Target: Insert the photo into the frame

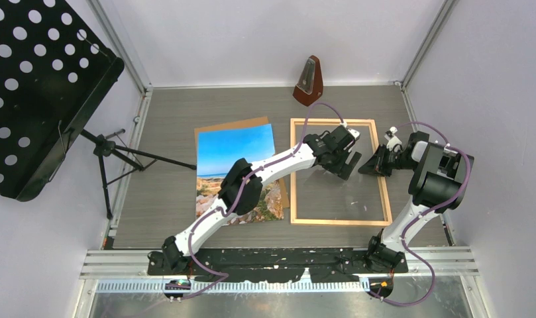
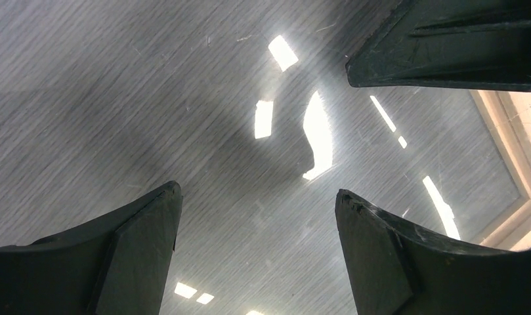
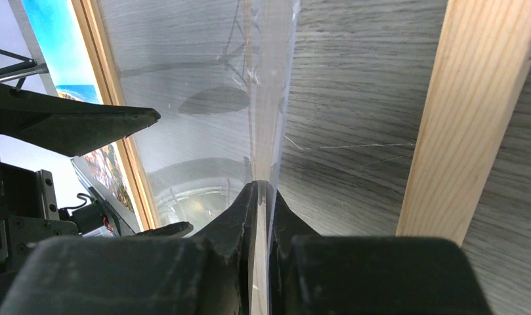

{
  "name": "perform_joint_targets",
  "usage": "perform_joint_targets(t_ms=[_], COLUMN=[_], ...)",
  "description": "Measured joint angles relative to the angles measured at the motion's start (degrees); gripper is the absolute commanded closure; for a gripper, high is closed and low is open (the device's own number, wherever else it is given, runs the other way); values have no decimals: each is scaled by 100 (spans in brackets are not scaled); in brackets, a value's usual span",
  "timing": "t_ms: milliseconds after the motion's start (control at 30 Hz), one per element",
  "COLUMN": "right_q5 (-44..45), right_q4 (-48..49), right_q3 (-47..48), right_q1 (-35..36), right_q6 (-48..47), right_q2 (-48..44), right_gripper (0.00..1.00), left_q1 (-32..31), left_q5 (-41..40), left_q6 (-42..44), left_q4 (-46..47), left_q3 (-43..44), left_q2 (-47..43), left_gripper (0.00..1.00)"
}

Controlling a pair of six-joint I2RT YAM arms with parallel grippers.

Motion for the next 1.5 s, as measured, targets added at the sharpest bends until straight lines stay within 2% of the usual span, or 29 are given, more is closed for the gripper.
perform_joint_targets(t_ms=[800,1500], right_q5=[11,9], right_q4=[74,111], right_q3=[-55,-85], right_q1=[0,0], right_q6=[-20,-120], right_q2=[0,-2], right_gripper=[79,79], left_q1=[-50,-85], left_q5=[-111,-275], left_q6=[-7,-129], left_q4=[-129,-256], left_q3=[162,372], left_q2=[107,280], left_gripper=[15,15])
